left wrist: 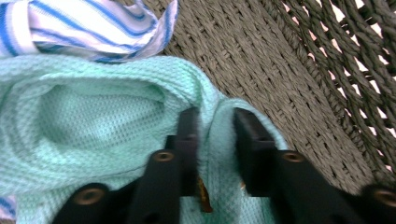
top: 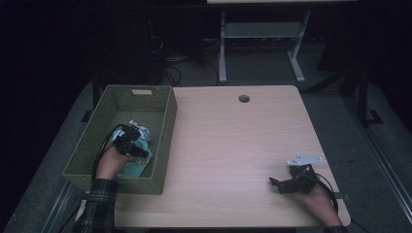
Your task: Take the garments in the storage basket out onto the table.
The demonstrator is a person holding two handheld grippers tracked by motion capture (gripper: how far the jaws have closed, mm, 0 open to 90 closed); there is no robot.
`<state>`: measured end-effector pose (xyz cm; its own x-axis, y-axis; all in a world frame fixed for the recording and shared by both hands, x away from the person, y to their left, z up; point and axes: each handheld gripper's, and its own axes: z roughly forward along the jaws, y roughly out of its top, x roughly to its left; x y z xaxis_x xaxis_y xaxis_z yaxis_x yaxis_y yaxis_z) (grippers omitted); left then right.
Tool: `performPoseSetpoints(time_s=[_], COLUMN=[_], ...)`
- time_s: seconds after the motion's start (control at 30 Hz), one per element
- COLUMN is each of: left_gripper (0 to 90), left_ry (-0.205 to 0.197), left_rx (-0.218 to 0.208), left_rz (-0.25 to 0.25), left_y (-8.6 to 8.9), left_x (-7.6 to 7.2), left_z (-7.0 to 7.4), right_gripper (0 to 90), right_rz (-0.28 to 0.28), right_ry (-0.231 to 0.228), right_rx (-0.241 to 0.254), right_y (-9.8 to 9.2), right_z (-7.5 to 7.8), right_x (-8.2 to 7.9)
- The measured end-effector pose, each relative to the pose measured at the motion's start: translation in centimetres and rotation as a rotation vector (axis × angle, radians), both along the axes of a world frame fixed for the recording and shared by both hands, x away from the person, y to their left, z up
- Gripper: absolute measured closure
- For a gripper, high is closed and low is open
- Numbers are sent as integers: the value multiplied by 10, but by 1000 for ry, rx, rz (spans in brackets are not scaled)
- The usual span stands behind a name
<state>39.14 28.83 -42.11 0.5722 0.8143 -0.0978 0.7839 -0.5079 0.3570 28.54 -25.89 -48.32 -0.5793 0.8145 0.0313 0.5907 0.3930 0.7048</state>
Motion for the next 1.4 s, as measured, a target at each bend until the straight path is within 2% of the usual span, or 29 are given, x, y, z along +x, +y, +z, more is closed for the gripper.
performPoseSetpoints(time_s=[0.13, 0.2, 0.43, 0.6, 0.8, 1.03, 1.4], left_gripper=[809, 818, 837, 838, 841, 844, 845], left_ry=[5, -6, -93, -143, -227, -330, -408], left_rx=[-29, -45, -127, -192, -268, -334, -393], left_rz=[9, 7, 39, 42, 49, 65, 57], left_y=[2, 3, 11, 15, 22, 30, 37], left_x=[0, -1, -4, -8, -13, -21, -22], left_z=[3, 6, 21, 30, 48, 69, 92], right_gripper=[21, 21, 20, 20, 21, 21, 21], right_rz=[0, 0, 0, 0, 0, 0, -1], right_ry=[0, 0, 0, 0, 0, 0, 0], right_rx=[0, 0, 0, 0, 0, 0, 1], right_y=[0, 0, 0, 0, 0, 0, 0], right_z=[0, 0, 0, 0, 0, 0, 0], right_x=[0, 0, 0, 0, 0, 0, 0])
